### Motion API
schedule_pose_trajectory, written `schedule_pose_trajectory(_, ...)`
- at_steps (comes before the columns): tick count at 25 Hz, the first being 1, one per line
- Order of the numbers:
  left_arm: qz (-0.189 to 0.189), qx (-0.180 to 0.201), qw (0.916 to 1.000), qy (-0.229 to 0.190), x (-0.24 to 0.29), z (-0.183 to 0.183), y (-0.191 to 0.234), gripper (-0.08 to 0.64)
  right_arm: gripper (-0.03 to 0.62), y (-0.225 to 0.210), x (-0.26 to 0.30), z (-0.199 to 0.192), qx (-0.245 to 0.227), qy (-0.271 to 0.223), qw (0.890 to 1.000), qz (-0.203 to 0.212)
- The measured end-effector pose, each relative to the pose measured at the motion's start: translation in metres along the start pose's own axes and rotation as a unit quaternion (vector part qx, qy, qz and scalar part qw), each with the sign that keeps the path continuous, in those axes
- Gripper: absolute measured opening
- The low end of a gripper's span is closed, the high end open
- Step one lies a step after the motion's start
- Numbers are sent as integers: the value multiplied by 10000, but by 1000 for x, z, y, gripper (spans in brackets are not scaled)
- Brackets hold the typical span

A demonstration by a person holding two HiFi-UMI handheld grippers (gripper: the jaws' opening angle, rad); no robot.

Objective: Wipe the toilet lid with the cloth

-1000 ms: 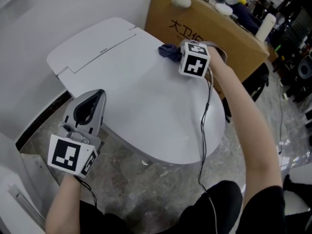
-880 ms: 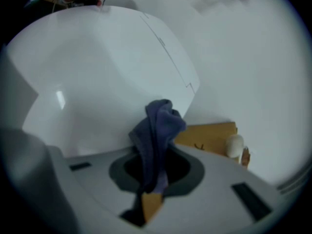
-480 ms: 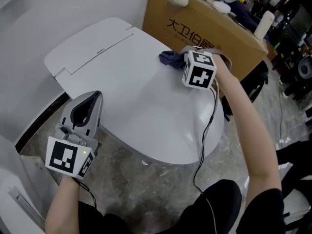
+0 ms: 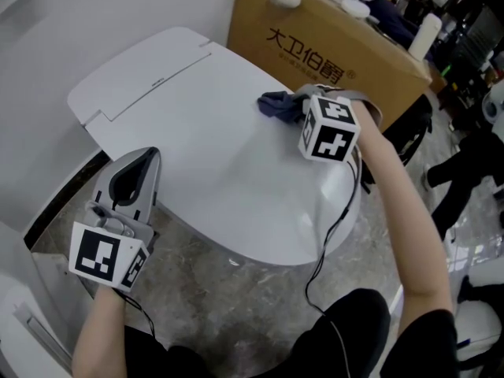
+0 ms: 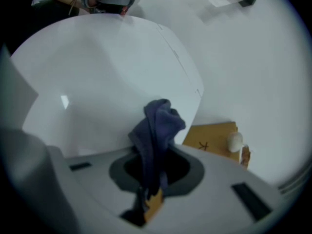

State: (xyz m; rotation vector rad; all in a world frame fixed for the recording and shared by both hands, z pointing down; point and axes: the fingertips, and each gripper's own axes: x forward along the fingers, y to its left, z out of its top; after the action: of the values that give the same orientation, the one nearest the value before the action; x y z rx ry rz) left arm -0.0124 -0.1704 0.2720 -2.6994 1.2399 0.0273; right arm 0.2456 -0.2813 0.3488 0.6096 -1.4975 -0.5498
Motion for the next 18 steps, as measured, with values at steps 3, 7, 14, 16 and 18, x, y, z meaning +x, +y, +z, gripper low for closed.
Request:
schedule_pose_trajectory(3, 3, 6, 10000, 11, 0, -1, 1, 11, 66, 8, -7, 0, -24, 27, 10000, 33)
schedule_pose_trajectory(7, 11, 10, 10000, 14, 0, -1, 0, 11, 66, 20, -17, 1, -51, 35, 9999, 93)
schedule_pose_trajectory(14, -5, 6, 10000, 45, 0, -1, 0, 11, 66, 36, -31, 1, -38, 6, 9999, 119)
schedule_pose_trajectory(16, 4, 13, 10000, 45, 0, -1, 0, 11, 66, 41, -35, 1, -36, 5, 9999, 111)
schedule_pose_trajectory(18, -4, 15, 10000, 41, 0, -1, 0, 11, 66, 45, -40, 1, -41, 13, 9999, 99)
